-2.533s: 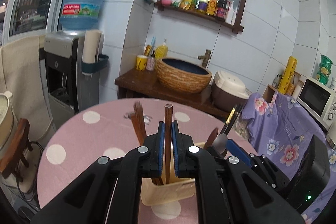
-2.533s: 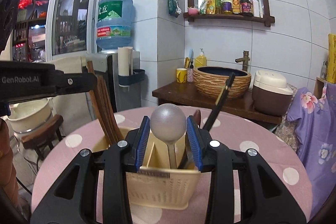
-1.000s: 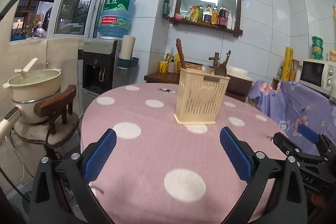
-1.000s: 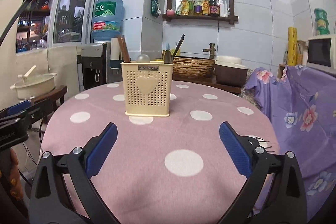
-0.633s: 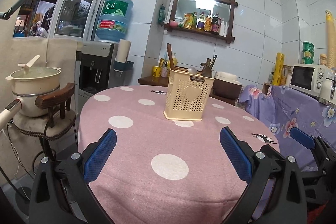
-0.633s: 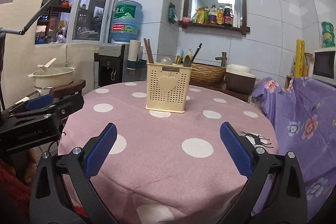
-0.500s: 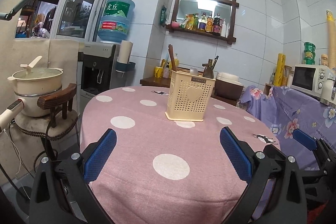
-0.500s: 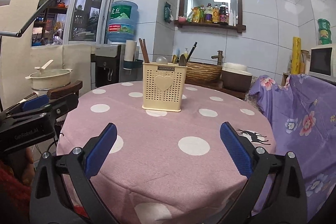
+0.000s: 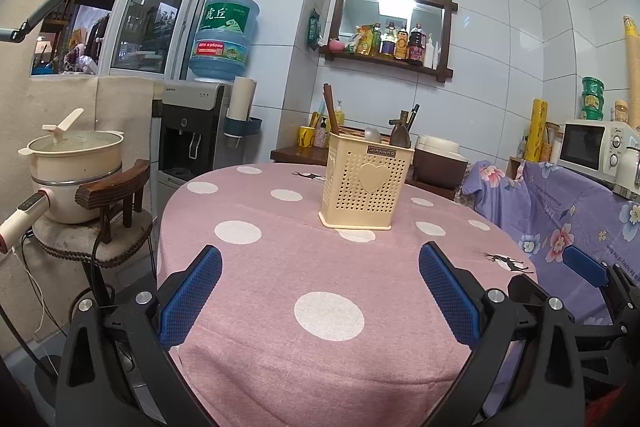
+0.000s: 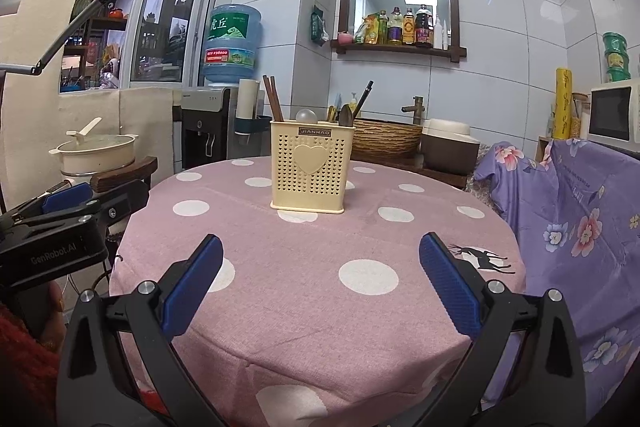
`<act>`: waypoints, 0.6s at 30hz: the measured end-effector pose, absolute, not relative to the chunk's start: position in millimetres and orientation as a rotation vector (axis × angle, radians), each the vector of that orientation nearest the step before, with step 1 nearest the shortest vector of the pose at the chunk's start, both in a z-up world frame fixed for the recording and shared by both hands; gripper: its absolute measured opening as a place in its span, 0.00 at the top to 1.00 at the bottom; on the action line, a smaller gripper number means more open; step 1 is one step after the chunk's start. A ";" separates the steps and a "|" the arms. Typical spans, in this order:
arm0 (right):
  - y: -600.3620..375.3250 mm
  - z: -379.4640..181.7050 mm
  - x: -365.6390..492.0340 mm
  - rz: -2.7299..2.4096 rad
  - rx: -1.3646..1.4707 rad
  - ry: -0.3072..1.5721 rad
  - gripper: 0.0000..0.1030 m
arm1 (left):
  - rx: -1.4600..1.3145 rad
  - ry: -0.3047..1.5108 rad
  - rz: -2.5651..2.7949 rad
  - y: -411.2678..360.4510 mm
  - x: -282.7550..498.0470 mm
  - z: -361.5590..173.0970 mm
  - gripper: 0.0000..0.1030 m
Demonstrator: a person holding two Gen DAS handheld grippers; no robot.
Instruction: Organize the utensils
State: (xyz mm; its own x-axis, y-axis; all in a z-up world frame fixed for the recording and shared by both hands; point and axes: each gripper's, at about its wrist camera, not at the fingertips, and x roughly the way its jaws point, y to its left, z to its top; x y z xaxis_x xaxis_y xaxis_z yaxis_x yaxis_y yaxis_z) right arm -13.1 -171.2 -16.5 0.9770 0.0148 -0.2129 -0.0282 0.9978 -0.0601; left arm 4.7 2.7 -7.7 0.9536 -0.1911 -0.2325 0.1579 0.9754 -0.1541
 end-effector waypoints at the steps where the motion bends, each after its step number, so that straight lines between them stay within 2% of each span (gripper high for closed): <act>1: -171.4 -16.6 -13.5 0.021 -0.063 0.213 0.06 | -0.134 0.249 -0.177 2.6 4.8 -7.7 0.05; 18: -172.2 -16.0 -16.0 0.010 -0.068 0.212 0.06 | -0.133 0.255 -0.179 2.8 5.1 -7.8 0.05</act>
State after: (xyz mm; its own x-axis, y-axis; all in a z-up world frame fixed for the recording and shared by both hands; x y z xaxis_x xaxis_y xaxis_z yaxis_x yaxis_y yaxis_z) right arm -16.0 -172.2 -16.0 0.9777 0.0026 -0.2101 -0.0168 0.9977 -0.0660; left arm 5.1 2.8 -7.8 0.9520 -0.1926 -0.2380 0.1590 0.9753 -0.1534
